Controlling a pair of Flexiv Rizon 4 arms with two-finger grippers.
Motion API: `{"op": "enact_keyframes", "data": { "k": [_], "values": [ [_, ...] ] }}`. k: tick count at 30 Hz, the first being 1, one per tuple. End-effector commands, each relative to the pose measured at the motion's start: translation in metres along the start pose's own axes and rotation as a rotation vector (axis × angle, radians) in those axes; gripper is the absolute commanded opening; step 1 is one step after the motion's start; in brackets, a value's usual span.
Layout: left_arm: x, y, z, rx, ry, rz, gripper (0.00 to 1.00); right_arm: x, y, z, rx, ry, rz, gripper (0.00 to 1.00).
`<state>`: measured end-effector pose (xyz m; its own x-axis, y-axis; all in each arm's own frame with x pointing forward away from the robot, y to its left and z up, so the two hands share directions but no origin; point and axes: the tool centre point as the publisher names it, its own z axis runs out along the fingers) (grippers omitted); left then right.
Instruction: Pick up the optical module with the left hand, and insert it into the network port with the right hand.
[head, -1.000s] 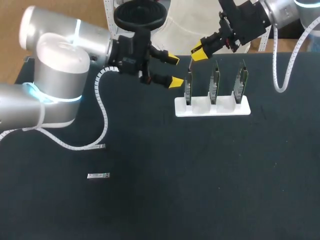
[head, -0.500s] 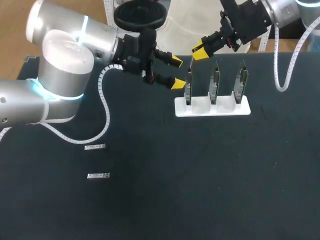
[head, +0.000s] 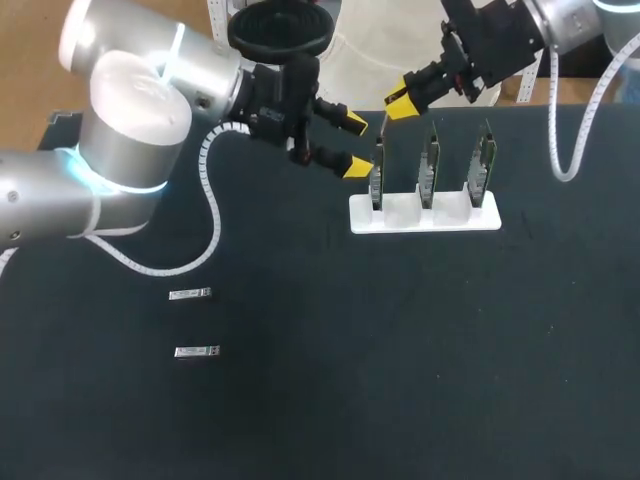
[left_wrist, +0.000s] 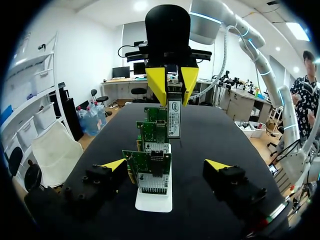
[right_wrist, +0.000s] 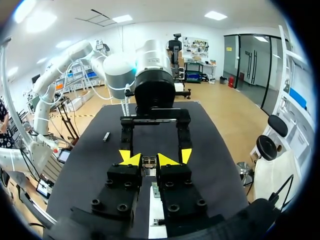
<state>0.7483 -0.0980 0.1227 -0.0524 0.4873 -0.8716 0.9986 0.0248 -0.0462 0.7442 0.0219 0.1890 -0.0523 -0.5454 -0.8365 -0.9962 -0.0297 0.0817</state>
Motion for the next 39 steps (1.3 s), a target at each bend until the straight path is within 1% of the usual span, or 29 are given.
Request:
{"op": "enact_keyframes", "data": {
  "k": [1, 9, 16, 22, 39],
  "values": [
    [-0.001, 0.003, 0.001, 0.005, 0.005, 0.000, 1.00, -0.001, 0.003, -0.001, 0.007, 0.005, -0.005, 0.00],
    [0.000, 0.000, 0.002, 0.003, 0.026, -0.005, 1.00, -0.002, 0.005, -0.001, 0.005, 0.019, -0.016, 0.00],
    [0.000, 0.000, 0.002, 0.003, 0.026, -0.005, 1.00, -0.001, 0.003, 0.001, 0.002, 0.054, -0.040, 0.00],
    [0.000, 0.000, 0.002, 0.003, 0.026, -0.005, 1.00, 0.001, -0.003, 0.003, 0.005, 0.091, -0.061, 0.00],
    [0.000, 0.000, 0.002, 0.003, 0.026, -0.005, 1.00, 0.003, -0.012, 0.014, -0.007, 0.149, -0.094, 0.00]
  ]
}}
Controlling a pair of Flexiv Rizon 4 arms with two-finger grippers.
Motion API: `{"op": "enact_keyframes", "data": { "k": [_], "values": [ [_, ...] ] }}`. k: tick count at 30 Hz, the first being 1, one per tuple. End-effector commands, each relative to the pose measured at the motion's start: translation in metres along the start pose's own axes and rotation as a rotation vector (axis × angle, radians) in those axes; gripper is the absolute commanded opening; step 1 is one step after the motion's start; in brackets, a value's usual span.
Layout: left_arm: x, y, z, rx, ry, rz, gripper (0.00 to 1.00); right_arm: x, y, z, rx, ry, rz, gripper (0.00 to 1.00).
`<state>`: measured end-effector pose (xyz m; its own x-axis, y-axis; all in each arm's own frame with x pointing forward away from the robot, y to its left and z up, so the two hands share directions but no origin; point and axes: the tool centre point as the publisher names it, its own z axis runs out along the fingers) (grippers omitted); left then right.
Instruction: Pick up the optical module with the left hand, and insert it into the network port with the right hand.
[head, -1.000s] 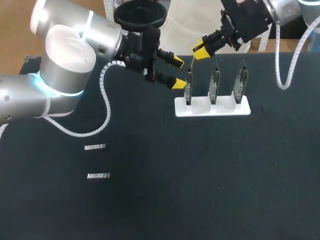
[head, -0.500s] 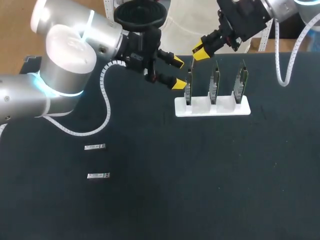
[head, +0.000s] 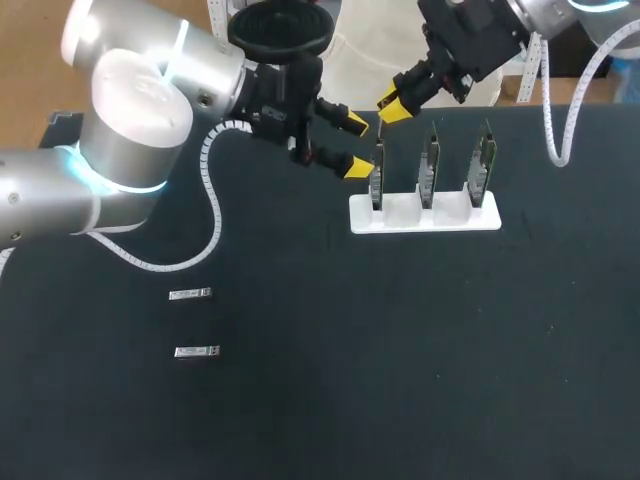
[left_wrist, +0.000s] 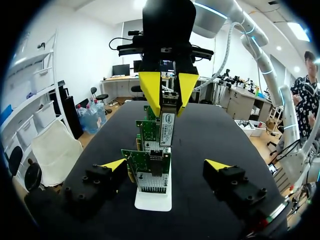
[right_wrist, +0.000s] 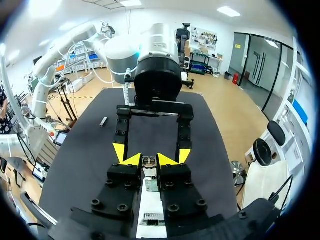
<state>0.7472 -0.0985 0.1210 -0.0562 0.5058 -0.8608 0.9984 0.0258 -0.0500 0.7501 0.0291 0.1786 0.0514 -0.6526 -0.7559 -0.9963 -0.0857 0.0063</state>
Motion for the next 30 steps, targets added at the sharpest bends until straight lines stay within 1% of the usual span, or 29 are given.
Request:
{"op": "enact_keyframes", "data": {
  "k": [1, 8, 23, 30],
  "values": [
    [-0.0008, 0.0014, 0.0009, 0.002, 0.004, -0.001, 1.00, -0.0018, -0.0056, 0.0030, -0.010, 0.010, -0.002, 0.00],
    [-0.0008, 0.0014, 0.0009, 0.002, 0.004, -0.001, 1.00, -0.0003, -0.0073, 0.0052, -0.008, 0.022, 0.003, 0.00],
    [-0.0008, 0.0014, 0.0009, 0.002, 0.004, -0.001, 1.00, 0.0060, -0.0001, 0.0081, -0.014, 0.043, 0.020, 0.00],
    [-0.0008, 0.0014, 0.0009, 0.002, 0.004, -0.001, 1.00, 0.0041, -0.0031, 0.0051, 0.002, 0.033, 0.021, 0.00]
  ]
}}
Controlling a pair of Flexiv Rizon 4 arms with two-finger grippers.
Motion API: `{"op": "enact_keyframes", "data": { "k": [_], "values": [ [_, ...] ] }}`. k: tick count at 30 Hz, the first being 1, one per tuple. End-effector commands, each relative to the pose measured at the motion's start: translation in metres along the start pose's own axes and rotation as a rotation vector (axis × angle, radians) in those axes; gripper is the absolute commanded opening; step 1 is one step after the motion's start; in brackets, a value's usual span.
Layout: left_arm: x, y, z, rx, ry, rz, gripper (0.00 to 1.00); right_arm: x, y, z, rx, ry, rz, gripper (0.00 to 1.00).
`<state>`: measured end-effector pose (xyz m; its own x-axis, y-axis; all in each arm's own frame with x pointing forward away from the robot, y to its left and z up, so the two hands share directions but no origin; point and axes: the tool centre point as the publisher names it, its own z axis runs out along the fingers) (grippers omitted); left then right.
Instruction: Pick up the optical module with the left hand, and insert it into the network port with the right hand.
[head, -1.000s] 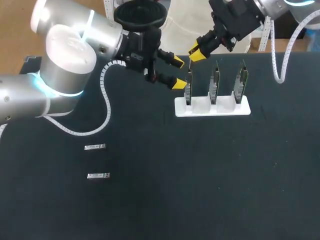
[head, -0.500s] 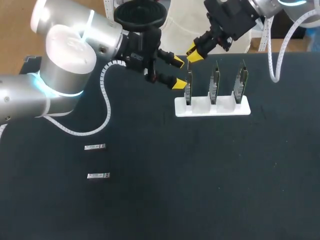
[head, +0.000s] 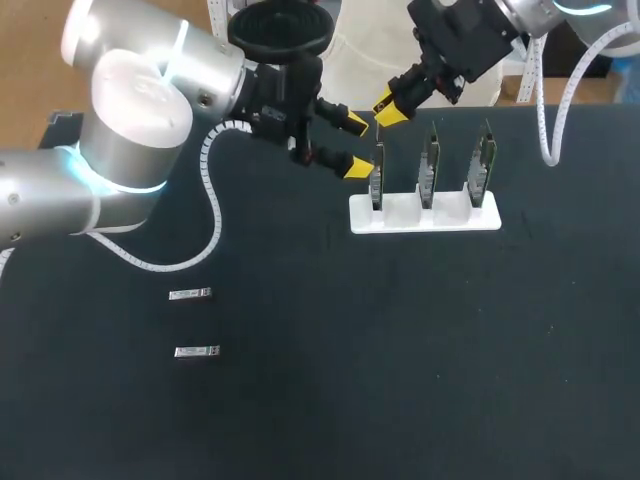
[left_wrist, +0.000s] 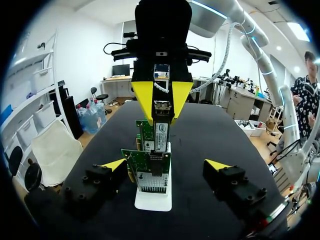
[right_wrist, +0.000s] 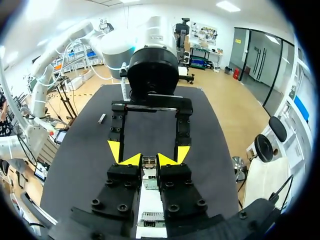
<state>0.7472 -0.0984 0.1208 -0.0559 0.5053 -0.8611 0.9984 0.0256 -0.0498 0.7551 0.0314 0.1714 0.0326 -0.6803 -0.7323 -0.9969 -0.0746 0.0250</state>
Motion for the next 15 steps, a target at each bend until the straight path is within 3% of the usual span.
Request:
{"op": "enact_keyframes", "data": {
  "k": [1, 15],
  "values": [
    [-0.0010, 0.0014, 0.0009, 0.002, 0.005, -0.002, 1.00, 0.0001, 0.0020, -0.0011, 0.006, -0.001, -0.001, 0.00],
    [-0.0010, 0.0014, 0.0009, 0.002, 0.005, -0.002, 1.00, 0.0047, 0.0015, 0.0056, -0.012, 0.003, 0.010, 0.00]
  ]
}}
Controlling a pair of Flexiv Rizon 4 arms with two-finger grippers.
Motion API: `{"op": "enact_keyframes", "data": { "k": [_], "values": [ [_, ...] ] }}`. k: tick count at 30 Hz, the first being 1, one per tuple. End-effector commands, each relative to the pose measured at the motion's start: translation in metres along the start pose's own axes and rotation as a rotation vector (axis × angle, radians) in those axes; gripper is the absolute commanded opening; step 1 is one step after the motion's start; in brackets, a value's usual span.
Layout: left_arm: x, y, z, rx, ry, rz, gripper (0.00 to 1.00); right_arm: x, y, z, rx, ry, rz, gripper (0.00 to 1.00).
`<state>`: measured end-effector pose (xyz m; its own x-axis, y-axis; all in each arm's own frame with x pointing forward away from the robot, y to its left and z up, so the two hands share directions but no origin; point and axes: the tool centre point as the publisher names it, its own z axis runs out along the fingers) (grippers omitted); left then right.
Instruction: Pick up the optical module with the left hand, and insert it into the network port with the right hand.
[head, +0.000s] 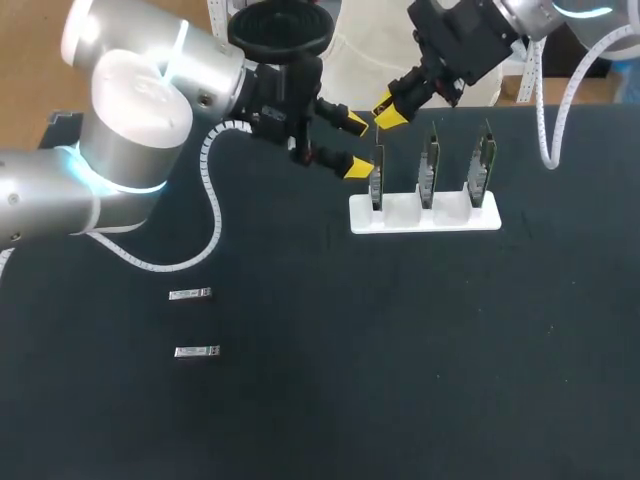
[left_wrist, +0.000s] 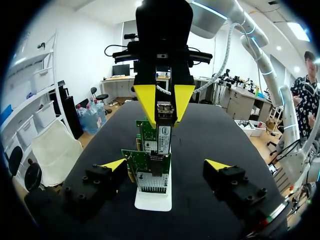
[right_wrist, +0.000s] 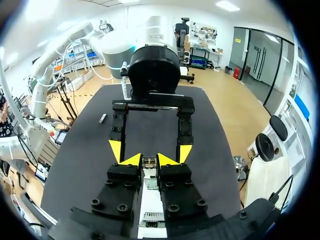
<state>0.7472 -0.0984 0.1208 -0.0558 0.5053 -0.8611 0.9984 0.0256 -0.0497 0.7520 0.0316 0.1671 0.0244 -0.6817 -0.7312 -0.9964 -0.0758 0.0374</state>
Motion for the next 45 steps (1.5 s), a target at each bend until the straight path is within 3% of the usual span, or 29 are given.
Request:
{"op": "enact_keyframes", "data": {
  "k": [1, 16, 45],
  "values": [
    [-0.0010, 0.0014, 0.0009, 0.002, 0.005, -0.002, 1.00, 0.0020, -0.0015, 0.0024, -0.003, 0.002, 0.002, 0.00],
    [-0.0010, 0.0014, 0.0009, 0.002, 0.005, -0.002, 1.00, -0.0046, -0.0060, -0.0046, -0.010, -0.027, 0.000, 0.00],
    [-0.0010, 0.0014, 0.0009, 0.002, 0.005, -0.002, 1.00, 0.0016, -0.0041, 0.0017, 0.004, 0.004, 0.021, 0.00]
  ]
}}
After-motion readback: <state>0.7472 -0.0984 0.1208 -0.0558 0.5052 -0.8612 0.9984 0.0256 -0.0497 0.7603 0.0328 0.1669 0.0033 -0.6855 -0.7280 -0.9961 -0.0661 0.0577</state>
